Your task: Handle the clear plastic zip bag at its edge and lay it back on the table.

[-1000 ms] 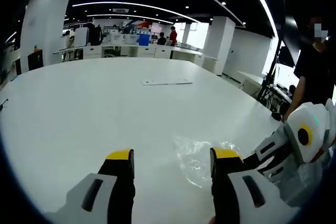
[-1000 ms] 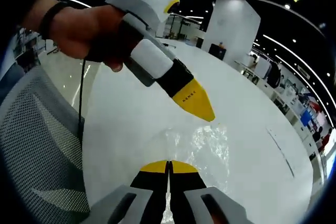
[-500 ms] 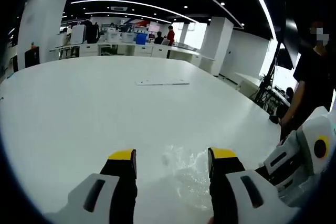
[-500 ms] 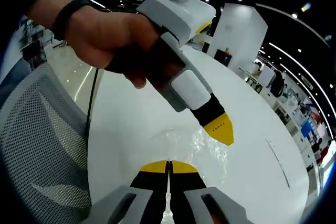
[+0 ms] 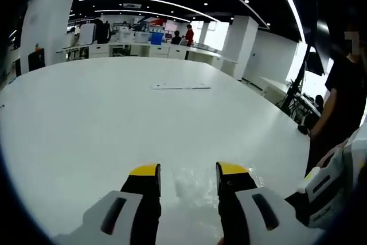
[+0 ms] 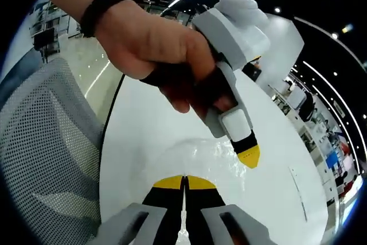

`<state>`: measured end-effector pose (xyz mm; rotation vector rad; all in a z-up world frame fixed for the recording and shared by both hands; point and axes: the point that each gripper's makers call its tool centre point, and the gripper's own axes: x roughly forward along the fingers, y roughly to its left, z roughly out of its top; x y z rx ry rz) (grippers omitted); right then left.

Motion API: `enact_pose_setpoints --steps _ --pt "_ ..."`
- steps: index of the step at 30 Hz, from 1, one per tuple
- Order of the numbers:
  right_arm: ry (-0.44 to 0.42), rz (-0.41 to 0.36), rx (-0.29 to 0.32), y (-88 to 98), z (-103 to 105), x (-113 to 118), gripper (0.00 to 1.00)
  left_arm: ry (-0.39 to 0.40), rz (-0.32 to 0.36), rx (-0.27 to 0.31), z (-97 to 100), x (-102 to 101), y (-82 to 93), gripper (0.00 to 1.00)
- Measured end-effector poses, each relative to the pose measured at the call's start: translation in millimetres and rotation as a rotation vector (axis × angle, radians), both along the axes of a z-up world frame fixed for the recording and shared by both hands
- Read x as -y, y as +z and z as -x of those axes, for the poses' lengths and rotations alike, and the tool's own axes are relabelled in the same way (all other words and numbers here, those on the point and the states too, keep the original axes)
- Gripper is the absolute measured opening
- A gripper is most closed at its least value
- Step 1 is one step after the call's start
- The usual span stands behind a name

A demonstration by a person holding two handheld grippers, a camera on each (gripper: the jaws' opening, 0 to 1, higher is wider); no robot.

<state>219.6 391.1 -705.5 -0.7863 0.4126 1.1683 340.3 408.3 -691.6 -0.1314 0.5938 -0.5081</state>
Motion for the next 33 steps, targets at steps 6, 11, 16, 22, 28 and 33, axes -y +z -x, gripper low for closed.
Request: enact_pose_setpoints --steps 6,11,16,22,28,33 --pt "0.017 0.013 0.018 -1.0 -0.2 -1.1 0.0 0.015 0.024 -0.023 1.5 -3.0 -1.2 0.28" --pt "0.027 0.029 0.032 -3.7 -0.4 0.1 0.0 0.028 0.058 -0.042 2.6 -2.7 0.4 0.12" --pt "0.023 0.035 0.038 -4.4 -2.7 2.0 0.0 0.014 0.064 -0.06 3.4 -3.2 -1.2 0.03" --pt "0.04 0.049 0.049 -4.6 -2.5 4.7 0.0 0.022 0.065 -0.068 4.0 -6.5 -3.1 0.02" --pt "0.069 0.078 0.07 -5.1 -3.7 9.3 0.0 0.031 0.071 -0.081 3.9 -9.5 -4.4 0.03" --pt "0.108 0.11 0.092 -9.1 -5.3 13.2 0.0 0.036 0.075 -0.088 4.6 -11.9 -4.8 0.03"
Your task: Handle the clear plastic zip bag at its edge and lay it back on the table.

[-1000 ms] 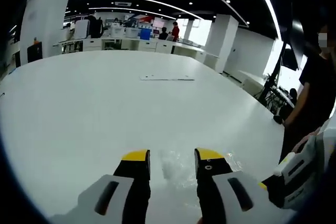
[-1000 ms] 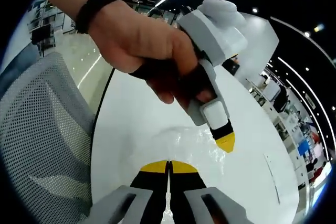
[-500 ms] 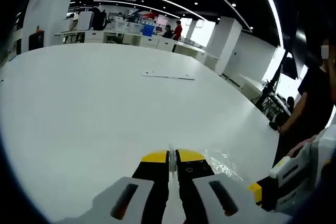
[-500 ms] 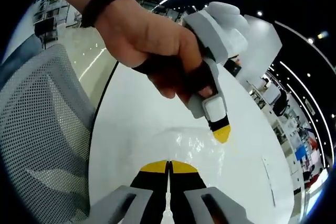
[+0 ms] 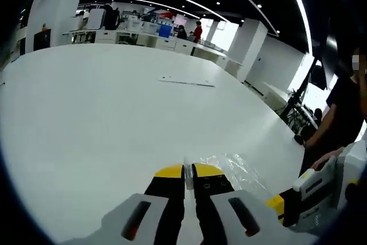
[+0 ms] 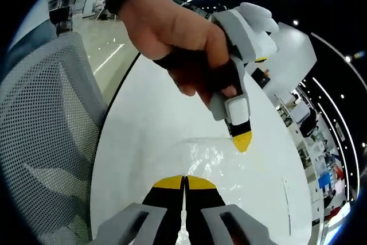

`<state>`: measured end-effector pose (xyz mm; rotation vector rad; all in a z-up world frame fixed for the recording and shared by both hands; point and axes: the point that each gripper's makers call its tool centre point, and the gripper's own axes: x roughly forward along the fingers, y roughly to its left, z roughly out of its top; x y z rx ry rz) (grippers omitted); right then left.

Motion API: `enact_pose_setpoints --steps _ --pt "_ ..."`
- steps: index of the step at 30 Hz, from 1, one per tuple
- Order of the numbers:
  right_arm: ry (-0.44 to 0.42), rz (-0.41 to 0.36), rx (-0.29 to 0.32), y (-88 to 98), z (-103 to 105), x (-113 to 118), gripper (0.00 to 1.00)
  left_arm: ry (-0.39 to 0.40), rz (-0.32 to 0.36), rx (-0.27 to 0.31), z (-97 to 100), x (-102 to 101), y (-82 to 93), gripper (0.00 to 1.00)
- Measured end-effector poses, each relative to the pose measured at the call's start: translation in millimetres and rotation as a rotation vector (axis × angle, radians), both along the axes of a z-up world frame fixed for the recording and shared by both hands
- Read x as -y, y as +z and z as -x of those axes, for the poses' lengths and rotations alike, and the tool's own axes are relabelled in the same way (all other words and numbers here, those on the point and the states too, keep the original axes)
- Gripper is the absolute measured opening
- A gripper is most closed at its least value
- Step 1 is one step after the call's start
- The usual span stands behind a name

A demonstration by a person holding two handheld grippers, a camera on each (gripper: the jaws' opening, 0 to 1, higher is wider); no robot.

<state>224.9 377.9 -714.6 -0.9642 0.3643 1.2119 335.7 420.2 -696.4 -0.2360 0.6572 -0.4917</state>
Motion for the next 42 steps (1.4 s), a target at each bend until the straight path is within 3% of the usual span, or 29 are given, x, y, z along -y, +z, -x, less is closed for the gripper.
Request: enact_pose_setpoints --steps 4,7,10,18,24,32,39,42 --pt "0.062 0.05 0.045 -1.8 2.4 4.1 0.0 0.003 0.024 0.005 2.9 1.7 4.6 0.03" --pt "0.058 0.052 0.037 -4.0 1.4 7.4 0.0 0.003 0.02 0.0 6.7 1.6 4.7 0.0" --pt "0.028 0.039 0.017 -5.6 -2.4 11.6 0.0 0.001 0.01 -0.004 12.6 1.7 6.1 0.0" --pt "-0.112 -0.03 -0.063 -9.8 -13.2 21.5 0.0 0.004 -0.026 -0.006 6.3 -6.4 -3.8 0.0" --pt "-0.211 -0.048 -0.092 -12.0 -22.4 34.2 0.0 0.001 -0.03 -0.019 11.2 -4.7 -4.8 0.0" --pt "-0.267 -0.037 -0.118 -20.5 -36.1 43.3 0.02 0.021 -0.044 -0.014 24.7 -2.1 -1.3 0.0" --pt "-0.311 -0.077 -0.16 -17.4 -33.3 40.8 0.12 0.055 -0.066 -0.021 20.8 -8.1 -7.0 0.0" --pt "-0.326 -0.129 -0.191 -12.4 -31.0 31.7 0.19 0.06 -0.065 -0.023 19.1 -8.7 -7.5 0.0"
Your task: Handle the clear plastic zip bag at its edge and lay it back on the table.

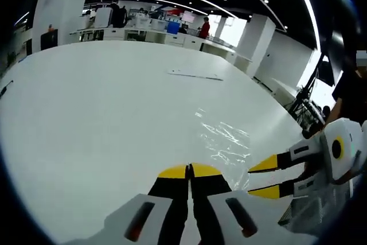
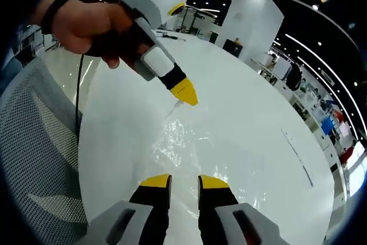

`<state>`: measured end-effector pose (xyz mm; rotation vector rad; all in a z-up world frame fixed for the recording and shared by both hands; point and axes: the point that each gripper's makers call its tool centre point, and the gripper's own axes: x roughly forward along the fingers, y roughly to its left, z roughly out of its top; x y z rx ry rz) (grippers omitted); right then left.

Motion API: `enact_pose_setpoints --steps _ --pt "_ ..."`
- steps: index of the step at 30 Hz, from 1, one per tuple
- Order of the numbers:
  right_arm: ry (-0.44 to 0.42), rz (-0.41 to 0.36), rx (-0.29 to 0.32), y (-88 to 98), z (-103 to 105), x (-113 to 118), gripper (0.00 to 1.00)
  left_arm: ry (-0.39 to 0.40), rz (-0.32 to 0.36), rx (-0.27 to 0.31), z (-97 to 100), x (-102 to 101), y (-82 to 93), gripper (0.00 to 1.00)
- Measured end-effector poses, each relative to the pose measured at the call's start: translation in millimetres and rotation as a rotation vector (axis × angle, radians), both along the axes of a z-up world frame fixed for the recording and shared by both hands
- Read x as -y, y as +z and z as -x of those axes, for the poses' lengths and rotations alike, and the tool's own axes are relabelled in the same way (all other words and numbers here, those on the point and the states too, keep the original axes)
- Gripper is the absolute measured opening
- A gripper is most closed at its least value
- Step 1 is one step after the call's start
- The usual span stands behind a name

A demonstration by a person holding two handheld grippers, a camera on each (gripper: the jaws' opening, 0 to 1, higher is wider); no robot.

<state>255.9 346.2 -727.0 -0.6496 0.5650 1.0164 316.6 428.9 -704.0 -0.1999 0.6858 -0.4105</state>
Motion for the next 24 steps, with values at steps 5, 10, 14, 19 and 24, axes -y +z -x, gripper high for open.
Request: enact_pose_setpoints --steps 5,10,14,19,24 --pt "-0.022 -0.059 -0.021 0.0 -2.1 -21.9 0.27 0.003 -0.002 -0.001 -1.5 0.1 -0.1 0.0" --pt "-0.053 -0.094 -0.057 -1.8 1.7 -40.6 0.34 0.007 0.0 0.001 -6.6 0.6 0.1 0.0" --pt "-0.138 -0.102 -0.099 -10.2 -0.8 -44.5 0.37 0.019 0.007 0.0 -7.4 0.8 1.1 0.0" --pt "-0.165 -0.08 -0.08 -11.5 -1.6 -47.4 0.36 0.033 0.013 -0.002 -7.0 -2.3 3.2 0.0" --pt "-0.182 -0.055 -0.075 -17.3 -3.9 -46.4 0.26 0.045 0.021 -0.004 3.7 1.7 7.0 0.0"
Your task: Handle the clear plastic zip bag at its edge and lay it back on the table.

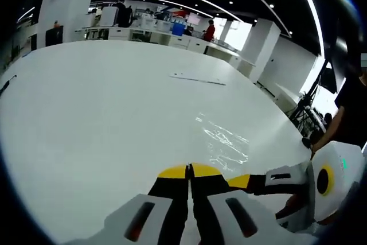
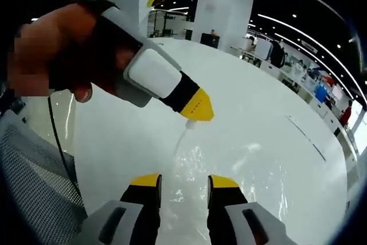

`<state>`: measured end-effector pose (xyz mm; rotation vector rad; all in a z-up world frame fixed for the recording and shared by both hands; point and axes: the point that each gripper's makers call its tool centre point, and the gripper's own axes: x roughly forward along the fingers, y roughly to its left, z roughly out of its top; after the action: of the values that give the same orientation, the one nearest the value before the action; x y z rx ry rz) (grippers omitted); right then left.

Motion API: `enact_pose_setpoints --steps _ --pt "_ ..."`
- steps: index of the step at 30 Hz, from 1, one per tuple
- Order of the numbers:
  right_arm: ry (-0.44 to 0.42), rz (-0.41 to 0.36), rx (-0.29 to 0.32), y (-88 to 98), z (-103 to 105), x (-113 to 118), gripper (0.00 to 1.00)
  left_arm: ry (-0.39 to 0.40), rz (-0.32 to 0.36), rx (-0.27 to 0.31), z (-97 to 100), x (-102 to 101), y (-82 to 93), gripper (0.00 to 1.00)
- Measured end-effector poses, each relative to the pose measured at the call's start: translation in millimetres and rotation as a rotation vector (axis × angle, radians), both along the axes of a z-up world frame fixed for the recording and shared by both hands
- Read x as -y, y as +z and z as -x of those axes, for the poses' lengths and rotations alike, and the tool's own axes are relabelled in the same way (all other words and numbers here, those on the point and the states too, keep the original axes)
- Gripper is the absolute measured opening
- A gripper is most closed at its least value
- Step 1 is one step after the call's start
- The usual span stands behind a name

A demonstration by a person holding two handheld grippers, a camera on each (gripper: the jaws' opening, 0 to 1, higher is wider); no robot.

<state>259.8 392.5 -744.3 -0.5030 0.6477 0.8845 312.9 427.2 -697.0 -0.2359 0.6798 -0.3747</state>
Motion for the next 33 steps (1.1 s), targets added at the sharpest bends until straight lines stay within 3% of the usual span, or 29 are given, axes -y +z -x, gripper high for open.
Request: enact_pose_setpoints --steps 7,14,19,33 --pt "0.04 0.017 0.021 1.3 4.8 1.6 0.06 0.013 0.003 -0.007 8.2 1.5 0.5 0.0" --pt "0.08 0.037 0.054 7.3 7.1 5.2 0.0 0.016 0.002 -0.013 9.5 1.9 -2.1 0.0" --pt "0.092 0.04 0.065 8.0 4.8 7.0 0.0 0.012 0.0 -0.005 3.0 -0.6 -8.4 0.0" --pt "0.144 0.087 0.103 11.3 6.8 13.9 0.0 -0.003 -0.002 0.002 12.0 2.2 -7.4 0.0"
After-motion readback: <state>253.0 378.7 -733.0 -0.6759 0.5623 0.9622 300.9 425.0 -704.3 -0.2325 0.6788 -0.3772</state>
